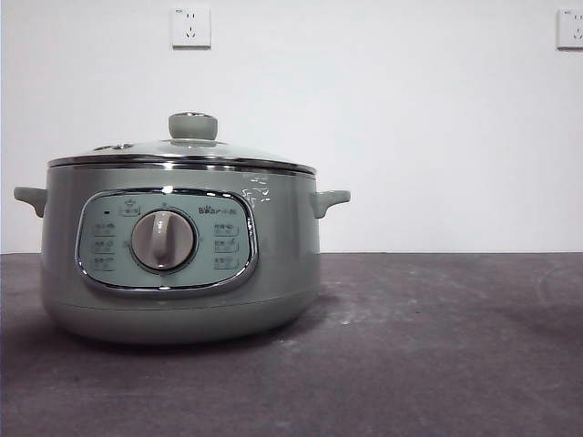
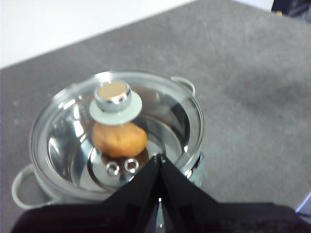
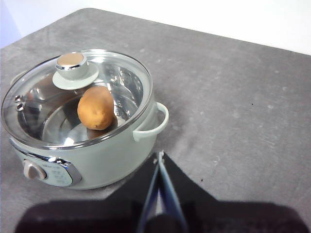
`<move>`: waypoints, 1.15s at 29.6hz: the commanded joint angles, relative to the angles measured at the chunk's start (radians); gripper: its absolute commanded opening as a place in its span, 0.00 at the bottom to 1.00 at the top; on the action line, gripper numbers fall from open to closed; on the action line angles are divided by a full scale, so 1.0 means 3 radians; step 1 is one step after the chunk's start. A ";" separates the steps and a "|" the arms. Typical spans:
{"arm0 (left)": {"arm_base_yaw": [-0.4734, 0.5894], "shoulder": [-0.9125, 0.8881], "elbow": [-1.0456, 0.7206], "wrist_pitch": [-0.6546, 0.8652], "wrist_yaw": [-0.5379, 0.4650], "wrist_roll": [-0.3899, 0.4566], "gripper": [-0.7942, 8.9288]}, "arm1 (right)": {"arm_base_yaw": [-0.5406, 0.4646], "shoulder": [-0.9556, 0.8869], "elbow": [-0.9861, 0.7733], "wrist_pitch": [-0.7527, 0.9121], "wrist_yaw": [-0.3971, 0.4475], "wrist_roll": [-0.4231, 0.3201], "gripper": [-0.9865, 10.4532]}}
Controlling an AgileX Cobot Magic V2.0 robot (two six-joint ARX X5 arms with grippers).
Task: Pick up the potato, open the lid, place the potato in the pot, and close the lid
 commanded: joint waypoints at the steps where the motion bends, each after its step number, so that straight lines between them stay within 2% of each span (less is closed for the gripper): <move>1: -0.0008 0.0025 -0.0005 -0.0017 -0.0001 -0.0033 0.08 | -0.0010 -0.0003 -0.0029 0.0022 -0.0003 0.0023 0.09; 11: -0.0009 0.0080 -0.0005 -0.0025 -0.0001 -0.0032 0.08 | -0.0011 -0.0003 -0.0029 0.0022 0.0010 0.0023 0.09; 14: 0.0089 -0.0046 -0.0024 -0.0039 -0.0085 0.0081 0.08 | -0.0011 -0.0004 -0.0029 0.0023 0.0011 0.0022 0.09; 18: 0.0587 -0.0329 -0.0292 0.0217 0.0046 0.0064 0.08 | -0.0011 -0.0009 -0.0029 0.0022 0.0010 0.0023 0.09; 22: 0.1320 -0.0740 -0.0961 0.0927 0.0422 -0.0041 0.08 | -0.0011 -0.0009 -0.0029 0.0023 0.0010 0.0023 0.09; 26: 0.1845 -0.1181 -0.1644 0.1380 0.0458 -0.0039 0.08 | -0.0011 -0.0009 -0.0029 0.0022 0.0010 0.0023 0.09; 29: 0.2079 -0.1517 -0.2027 0.1419 0.0439 -0.0037 0.08 | -0.0011 -0.0009 -0.0029 0.0022 0.0011 0.0023 0.09; 34: 0.2272 -0.1938 -0.2427 0.1420 0.0434 -0.0014 0.08 | -0.0011 -0.0009 -0.0029 0.0022 0.0010 0.0023 0.09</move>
